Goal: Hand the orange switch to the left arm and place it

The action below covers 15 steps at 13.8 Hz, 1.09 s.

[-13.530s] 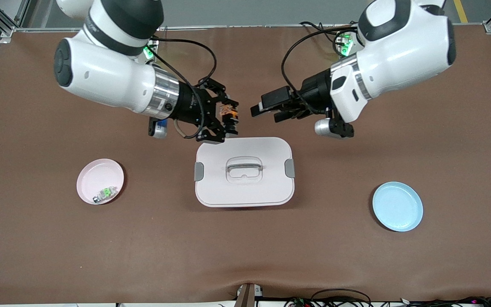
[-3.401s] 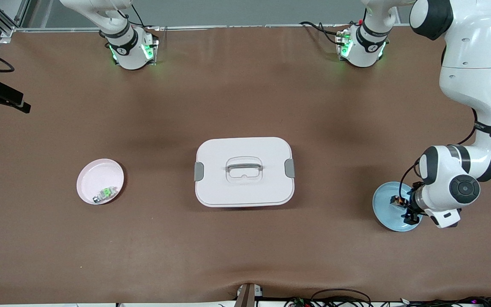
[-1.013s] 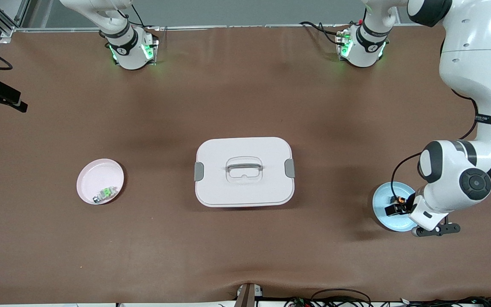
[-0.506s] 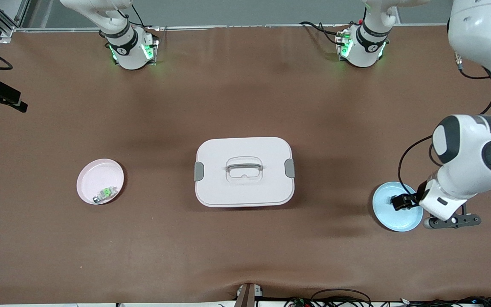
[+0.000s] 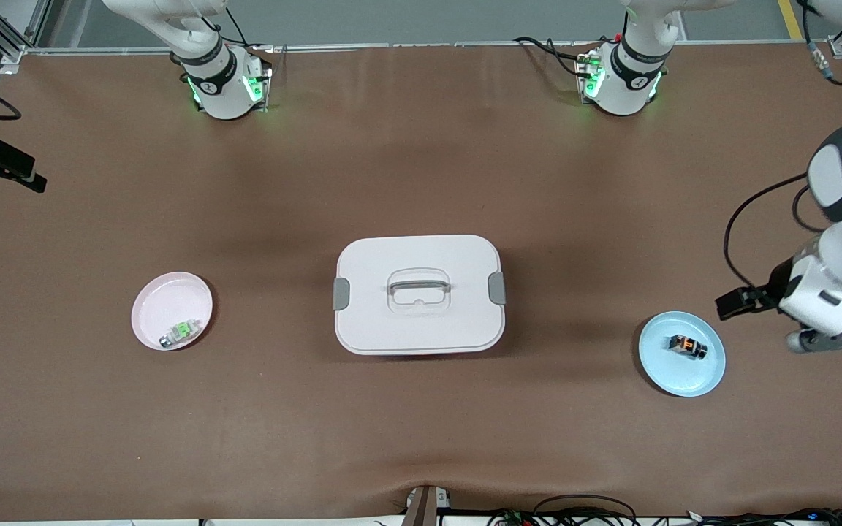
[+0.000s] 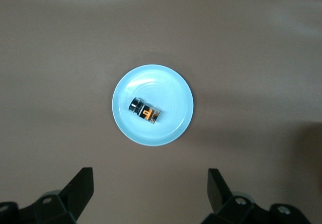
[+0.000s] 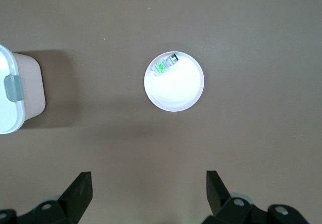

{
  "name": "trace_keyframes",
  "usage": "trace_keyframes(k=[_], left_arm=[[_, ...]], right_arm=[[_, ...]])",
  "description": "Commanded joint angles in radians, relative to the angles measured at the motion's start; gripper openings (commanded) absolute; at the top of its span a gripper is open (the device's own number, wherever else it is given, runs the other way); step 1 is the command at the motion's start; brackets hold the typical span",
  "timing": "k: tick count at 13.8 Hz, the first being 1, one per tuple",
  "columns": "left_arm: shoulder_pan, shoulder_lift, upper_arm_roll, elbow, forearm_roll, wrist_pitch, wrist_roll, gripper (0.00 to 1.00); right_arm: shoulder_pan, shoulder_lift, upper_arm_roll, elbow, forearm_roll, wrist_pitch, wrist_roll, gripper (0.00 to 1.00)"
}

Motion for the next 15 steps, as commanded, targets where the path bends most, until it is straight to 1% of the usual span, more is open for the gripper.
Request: trace_keyframes(k=[1,5,12,14,15], left_arm=[[0.003,-0.085,0.0,-0.061,-0.036,-0.038,0.023,1.0],[0.003,-0.238,-0.001,-0.189,-0.039,-0.037,0.023,1.0],[-0.005,-0.463,-0.003,-0.387,-0.065,-0.02,0.021,1.0],[-0.007,-0.511,-0.014,-0.42,-0.065,-0.021,0.021,1.0],[-0.007,-0.516,-0.018,-0.42,-0.065,-0.025,0.021,1.0]], right_arm=[[-0.013,-0.014,0.01,-0.01,-0.008,0.008,0.004,1.0],[-0.014,-0.014,0.01,-0.01,-0.01,0.012,0.004,1.0],[-0.016,-0.014,0.01,-0.01,-0.01,0.014,0.004,1.0],[-0.017,-0.012,0.009,-0.01,-0.01,0.014,0.004,1.0],[-0.017,-0.012,0.01,-0.01,-0.01,0.014,0.004,1.0]])
